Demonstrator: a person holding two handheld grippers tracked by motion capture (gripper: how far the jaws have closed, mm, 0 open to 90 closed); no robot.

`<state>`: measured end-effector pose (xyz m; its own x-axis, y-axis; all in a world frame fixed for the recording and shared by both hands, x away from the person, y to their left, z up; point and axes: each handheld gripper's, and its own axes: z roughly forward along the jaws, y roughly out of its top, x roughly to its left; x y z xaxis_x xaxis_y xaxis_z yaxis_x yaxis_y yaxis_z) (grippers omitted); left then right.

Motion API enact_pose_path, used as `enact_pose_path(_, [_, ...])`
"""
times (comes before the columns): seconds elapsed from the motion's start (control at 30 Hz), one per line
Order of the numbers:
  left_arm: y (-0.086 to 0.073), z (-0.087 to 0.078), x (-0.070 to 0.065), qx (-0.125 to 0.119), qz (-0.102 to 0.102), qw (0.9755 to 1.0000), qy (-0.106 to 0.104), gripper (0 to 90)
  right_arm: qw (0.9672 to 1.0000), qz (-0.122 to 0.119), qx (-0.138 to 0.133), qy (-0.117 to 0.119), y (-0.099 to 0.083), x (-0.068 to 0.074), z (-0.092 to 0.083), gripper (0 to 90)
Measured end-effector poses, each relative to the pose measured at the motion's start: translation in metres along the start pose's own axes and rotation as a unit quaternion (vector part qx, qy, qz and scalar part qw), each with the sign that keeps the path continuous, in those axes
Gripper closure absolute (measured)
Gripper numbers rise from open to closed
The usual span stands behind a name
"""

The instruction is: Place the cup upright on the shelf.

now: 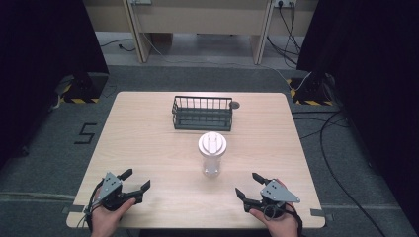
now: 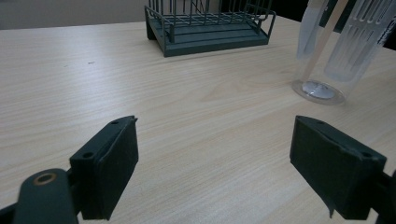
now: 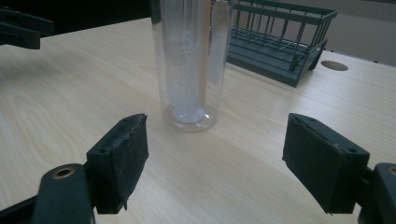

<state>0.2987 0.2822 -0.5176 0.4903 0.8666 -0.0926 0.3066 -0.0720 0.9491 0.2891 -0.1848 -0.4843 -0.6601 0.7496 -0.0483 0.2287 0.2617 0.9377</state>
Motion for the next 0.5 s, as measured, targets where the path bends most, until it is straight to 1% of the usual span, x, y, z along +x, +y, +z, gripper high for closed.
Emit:
enact_pose_path(0.17, [0.0,0.0,0.0,-0.001,0.0,1.0,0.0,15.0,1.0,0.001,0.001,0.008,0.004,0.001,0.008,23.0])
enact_pose_path(0.5, [0.0,0.0,0.0,0.002,0.002,1.0,0.0,15.1,0.9999,-0.001,0.003,0.011,0.008,0.002,0.019,22.8])
